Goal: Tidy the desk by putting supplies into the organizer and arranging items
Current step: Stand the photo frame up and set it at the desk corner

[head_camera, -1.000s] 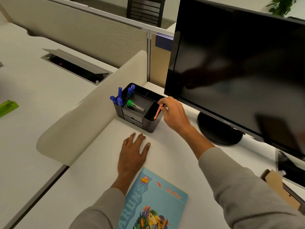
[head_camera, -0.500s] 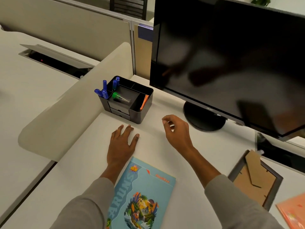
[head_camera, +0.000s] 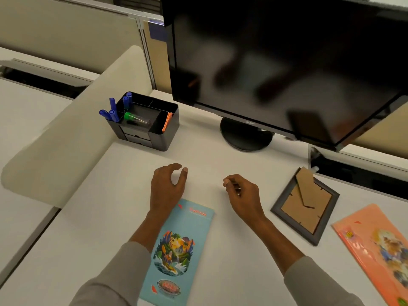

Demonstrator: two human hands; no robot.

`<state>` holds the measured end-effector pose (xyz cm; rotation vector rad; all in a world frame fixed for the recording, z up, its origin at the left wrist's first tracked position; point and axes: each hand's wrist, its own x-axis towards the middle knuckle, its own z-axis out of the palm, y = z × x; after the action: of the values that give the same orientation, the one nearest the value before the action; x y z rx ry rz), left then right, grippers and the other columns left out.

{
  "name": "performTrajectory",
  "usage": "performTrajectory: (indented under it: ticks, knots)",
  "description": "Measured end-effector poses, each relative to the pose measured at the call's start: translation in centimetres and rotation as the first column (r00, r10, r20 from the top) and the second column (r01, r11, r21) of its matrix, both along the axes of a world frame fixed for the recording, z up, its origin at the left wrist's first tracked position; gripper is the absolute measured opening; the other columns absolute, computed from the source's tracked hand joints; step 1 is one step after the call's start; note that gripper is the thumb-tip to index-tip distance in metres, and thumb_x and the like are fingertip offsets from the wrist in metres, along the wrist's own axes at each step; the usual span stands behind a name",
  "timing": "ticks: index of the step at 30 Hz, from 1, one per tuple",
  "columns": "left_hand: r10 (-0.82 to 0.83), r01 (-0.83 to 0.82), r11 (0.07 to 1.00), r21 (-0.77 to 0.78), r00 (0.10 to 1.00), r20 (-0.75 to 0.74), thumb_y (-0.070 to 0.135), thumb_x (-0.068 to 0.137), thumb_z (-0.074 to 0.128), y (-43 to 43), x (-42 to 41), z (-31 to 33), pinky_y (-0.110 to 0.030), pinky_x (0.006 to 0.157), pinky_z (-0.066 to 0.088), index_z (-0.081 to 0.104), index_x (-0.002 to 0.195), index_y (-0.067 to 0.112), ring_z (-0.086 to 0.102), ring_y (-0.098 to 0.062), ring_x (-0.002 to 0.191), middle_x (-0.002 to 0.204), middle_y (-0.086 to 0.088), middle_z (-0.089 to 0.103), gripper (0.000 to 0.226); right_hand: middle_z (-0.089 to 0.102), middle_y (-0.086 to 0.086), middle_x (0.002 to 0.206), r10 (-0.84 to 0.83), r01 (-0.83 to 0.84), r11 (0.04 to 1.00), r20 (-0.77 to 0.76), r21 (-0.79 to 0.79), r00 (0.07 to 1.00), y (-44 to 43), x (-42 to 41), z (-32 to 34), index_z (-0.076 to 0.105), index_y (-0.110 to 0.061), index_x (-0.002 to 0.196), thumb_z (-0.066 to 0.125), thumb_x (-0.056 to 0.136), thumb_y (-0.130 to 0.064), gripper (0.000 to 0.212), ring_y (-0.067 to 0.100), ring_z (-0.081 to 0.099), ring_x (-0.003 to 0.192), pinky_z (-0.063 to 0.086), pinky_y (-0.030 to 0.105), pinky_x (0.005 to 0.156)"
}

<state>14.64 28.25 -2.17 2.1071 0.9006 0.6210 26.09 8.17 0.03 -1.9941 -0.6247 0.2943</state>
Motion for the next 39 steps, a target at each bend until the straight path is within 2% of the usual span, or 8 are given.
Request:
performTrajectory:
  ticks: [4,10,15,20,24,30,39]
  knots:
    - [-0.064,0.065,0.998,-0.007,0.997,0.032,0.042,0.093,0.066,-4.1,0.1,1.2,-0.024,0.095,0.042,0.072,0.109,0.021,0.059,-0.013,0.113,0.111,0.009,0.071,0.027,0.071,-0.014,0.09,-0.041,0.042,0.999,-0.031,0.005,0.999,-2.6,-1.8,-0.2,0.07,-0.019,0.098,0.058,0.099,-0.022,0.012,0.007,0.066,0.085,0.053,0.02,0.071]
    - [-0.125,0.126,0.992,-0.02,0.991,0.039,0.046,0.093,0.065,-9.3,-0.5,2.2,-0.034,0.095,0.05,0.072,0.11,0.024,0.058,-0.011,0.113,0.111,0.012,0.07,0.029,0.069,-0.017,0.094,-0.093,0.094,0.996,-0.045,0.004,0.995,-6.8,-4.3,-0.6,0.067,-0.027,0.101,0.059,0.099,-0.027,0.008,0.002,0.065,0.09,0.052,0.012,0.075]
    - [-0.185,0.185,0.982,-0.02,0.983,0.001,0.043,0.091,0.069,-13.9,-1.6,2.3,-0.019,0.087,0.04,0.071,0.109,0.024,0.059,-0.011,0.108,0.108,0.012,0.071,0.027,0.069,-0.013,0.097,-0.144,0.144,0.99,-0.052,-0.01,0.988,-10.4,-6.3,-1.0,0.069,-0.022,0.105,0.06,0.098,-0.026,0.012,0.003,0.065,0.091,0.051,0.01,0.076]
    - [-0.279,0.277,0.957,-0.089,0.96,-0.01,0.046,0.09,0.068,-18.5,-2.8,1.4,-0.04,0.084,0.055,0.068,0.114,0.027,0.06,-0.01,0.103,0.11,0.014,0.069,0.031,0.068,-0.015,0.095,-0.211,0.21,0.977,-0.035,-0.026,0.977,-14.2,-8.1,-1.5,0.069,-0.021,0.104,0.06,0.098,-0.024,0.011,0.001,0.063,0.09,0.052,0.012,0.075]
    - [-0.35,0.338,0.928,-0.157,0.935,-0.058,0.05,0.09,0.066,-22.0,-3.2,1.1,-0.04,0.088,0.057,0.063,0.121,0.029,0.059,-0.009,0.107,0.118,0.013,0.066,0.038,0.067,-0.015,0.093,-0.271,0.271,0.962,0.004,-0.033,0.963,-17.6,-9.0,-1.8,0.068,-0.022,0.101,0.063,0.096,-0.019,0.008,0.001,0.062,0.09,0.052,0.013,0.072]
    - [-0.394,0.37,0.906,-0.207,0.915,-0.089,0.047,0.089,0.069,-25.6,-2.5,1.3,-0.04,0.094,0.056,0.063,0.123,0.027,0.059,-0.012,0.111,0.123,0.009,0.066,0.04,0.068,-0.011,0.093,-0.396,0.397,0.917,0.022,-0.05,0.918,-22.5,-9.4,-2.2,0.068,-0.022,0.1,0.066,0.094,-0.015,0.009,0.004,0.064,0.087,0.056,0.02,0.076]
    - [-0.388,0.372,0.906,-0.202,0.921,-0.045,0.044,0.089,0.07,-27.8,0.2,1.5,-0.046,0.091,0.057,0.064,0.119,0.027,0.059,-0.013,0.111,0.119,0.009,0.065,0.035,0.069,-0.007,0.096,-0.519,0.52,0.854,0.032,-0.032,0.854,-26.8,-6.8,-1.8,0.068,-0.021,0.101,0.067,0.093,-0.018,0.009,0.009,0.065,0.088,0.058,0.034,0.077]
